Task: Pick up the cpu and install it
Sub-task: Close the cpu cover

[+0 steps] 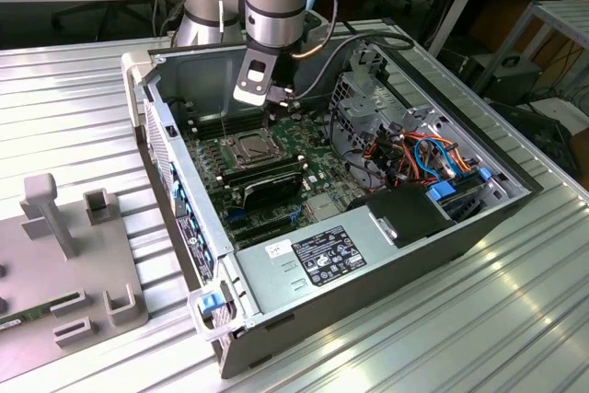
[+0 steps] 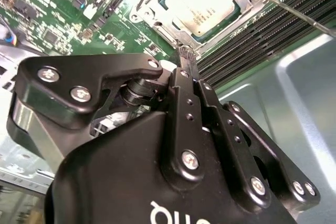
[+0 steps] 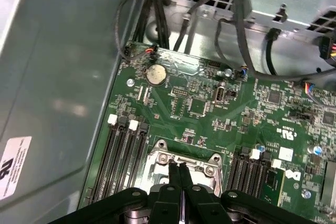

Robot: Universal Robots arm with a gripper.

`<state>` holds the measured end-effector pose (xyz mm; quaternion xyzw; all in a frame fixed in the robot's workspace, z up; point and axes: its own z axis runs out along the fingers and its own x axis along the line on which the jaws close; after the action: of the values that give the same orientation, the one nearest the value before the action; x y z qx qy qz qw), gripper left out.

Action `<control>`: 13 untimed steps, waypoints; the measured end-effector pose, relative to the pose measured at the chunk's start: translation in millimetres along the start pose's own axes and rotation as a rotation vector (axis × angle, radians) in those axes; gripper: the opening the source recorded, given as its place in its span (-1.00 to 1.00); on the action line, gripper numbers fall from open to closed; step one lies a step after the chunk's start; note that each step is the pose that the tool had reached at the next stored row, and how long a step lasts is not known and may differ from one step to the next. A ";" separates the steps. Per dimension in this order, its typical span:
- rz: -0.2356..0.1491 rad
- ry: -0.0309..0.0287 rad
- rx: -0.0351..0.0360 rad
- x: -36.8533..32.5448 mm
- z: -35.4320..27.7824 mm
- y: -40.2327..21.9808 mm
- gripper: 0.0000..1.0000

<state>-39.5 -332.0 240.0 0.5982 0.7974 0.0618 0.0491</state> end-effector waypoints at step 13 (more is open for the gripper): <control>-0.106 0.0167 -0.0005 0.0 0.2 -0.1 -0.79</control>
<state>-39.5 -332.0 239.7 0.5547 0.8283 0.0643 0.0458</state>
